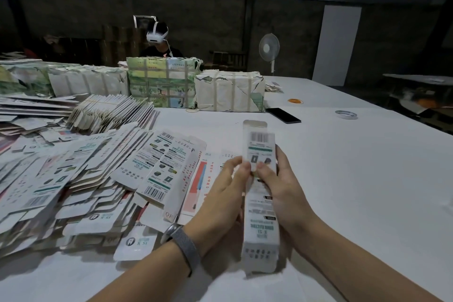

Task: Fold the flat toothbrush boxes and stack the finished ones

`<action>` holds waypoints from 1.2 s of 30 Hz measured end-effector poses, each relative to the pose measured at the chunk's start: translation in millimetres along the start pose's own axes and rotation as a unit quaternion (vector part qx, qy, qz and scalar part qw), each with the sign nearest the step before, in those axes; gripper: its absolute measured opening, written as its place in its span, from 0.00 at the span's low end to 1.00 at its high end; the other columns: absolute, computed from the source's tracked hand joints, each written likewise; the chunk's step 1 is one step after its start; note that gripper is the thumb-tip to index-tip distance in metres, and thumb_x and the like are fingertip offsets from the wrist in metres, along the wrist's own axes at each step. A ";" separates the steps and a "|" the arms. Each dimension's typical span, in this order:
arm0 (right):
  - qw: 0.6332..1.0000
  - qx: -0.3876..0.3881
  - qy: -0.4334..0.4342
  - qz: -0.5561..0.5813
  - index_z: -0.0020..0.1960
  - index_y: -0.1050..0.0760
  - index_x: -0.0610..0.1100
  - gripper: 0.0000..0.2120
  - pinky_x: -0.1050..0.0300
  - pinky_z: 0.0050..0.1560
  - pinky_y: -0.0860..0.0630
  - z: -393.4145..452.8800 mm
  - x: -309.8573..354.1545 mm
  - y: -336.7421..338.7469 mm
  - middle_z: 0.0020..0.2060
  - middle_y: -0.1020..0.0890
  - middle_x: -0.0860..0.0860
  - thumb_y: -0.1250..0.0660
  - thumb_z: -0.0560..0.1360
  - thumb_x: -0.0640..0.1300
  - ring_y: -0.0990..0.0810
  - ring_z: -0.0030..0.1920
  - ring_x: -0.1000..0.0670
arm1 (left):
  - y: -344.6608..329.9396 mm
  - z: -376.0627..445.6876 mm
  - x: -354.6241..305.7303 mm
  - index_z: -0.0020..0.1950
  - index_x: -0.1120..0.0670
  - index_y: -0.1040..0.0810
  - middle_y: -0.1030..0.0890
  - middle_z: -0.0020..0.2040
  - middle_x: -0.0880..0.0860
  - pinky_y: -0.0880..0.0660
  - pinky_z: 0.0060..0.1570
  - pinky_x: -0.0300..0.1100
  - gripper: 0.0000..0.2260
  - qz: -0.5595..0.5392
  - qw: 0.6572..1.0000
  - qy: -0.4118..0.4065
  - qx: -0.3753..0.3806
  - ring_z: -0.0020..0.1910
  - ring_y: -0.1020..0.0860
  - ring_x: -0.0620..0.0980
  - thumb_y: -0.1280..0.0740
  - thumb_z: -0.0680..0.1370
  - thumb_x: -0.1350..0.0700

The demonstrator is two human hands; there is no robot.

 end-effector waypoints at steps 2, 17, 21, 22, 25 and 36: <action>0.999 0.030 -0.004 -0.039 0.72 0.36 0.61 0.21 0.48 0.49 0.18 -3.4 -2.6 -4.0 0.57 0.16 0.50 0.37 0.82 0.47 0.14 0.52 0.44 | 2.3 1.3 1.5 0.68 0.43 0.32 0.14 0.49 0.43 0.20 0.42 0.36 0.16 -0.029 0.999 -0.006 -0.022 0.47 0.14 0.45 0.38 0.81 0.43; 0.997 0.048 -0.057 -0.024 0.66 0.33 0.57 0.15 0.57 0.38 0.20 -4.1 -3.6 7.8 0.45 0.13 0.45 0.40 0.83 0.42 0.15 0.40 0.48 | 4.8 2.1 2.5 0.63 0.40 0.30 0.14 0.48 0.44 0.21 0.39 0.35 0.09 -0.023 0.999 -0.030 -0.029 0.43 0.15 0.44 0.43 0.84 0.48; 0.998 0.006 -0.059 -0.030 0.62 0.27 0.48 0.09 0.58 0.36 0.20 5.0 -3.6 15.1 0.45 0.14 0.43 0.42 0.84 0.43 0.14 0.40 0.47 | 4.2 3.0 4.0 0.63 0.39 0.30 0.14 0.48 0.43 0.22 0.40 0.34 0.09 -0.008 1.000 -0.021 -0.011 0.44 0.15 0.44 0.42 0.84 0.49; 0.998 -0.001 -0.064 -0.030 0.61 0.26 0.47 0.09 0.57 0.36 0.20 6.3 -3.8 16.2 0.46 0.14 0.43 0.42 0.84 0.43 0.14 0.40 0.46 | 3.8 2.8 3.7 0.63 0.39 0.30 0.14 0.49 0.44 0.21 0.41 0.35 0.08 -0.007 1.000 -0.013 -0.004 0.45 0.14 0.45 0.42 0.85 0.50; 0.998 -0.017 -0.066 -0.010 0.59 0.25 0.46 0.08 0.54 0.38 0.19 8.7 -6.6 17.4 0.48 0.15 0.42 0.41 0.83 0.42 0.14 0.42 0.44 | 3.7 3.0 3.4 0.63 0.40 0.30 0.13 0.48 0.45 0.20 0.41 0.39 0.09 -0.006 1.000 0.000 0.004 0.45 0.14 0.48 0.43 0.86 0.51; 0.998 -0.048 -0.024 0.031 0.55 0.27 0.47 0.07 0.46 0.44 0.18 7.6 -7.7 19.8 0.50 0.16 0.43 0.36 0.78 0.40 0.15 0.43 0.44 | 4.5 1.5 2.5 0.63 0.39 0.31 0.13 0.47 0.49 0.20 0.40 0.40 0.07 0.022 0.999 0.020 0.032 0.43 0.14 0.49 0.43 0.86 0.49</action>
Point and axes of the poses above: each hand's wrist, its own z-axis towards the middle knuckle, its own y-axis out of the back of the hand, x = y × z, the point moved 3 cm from there along z, towards the middle knuckle
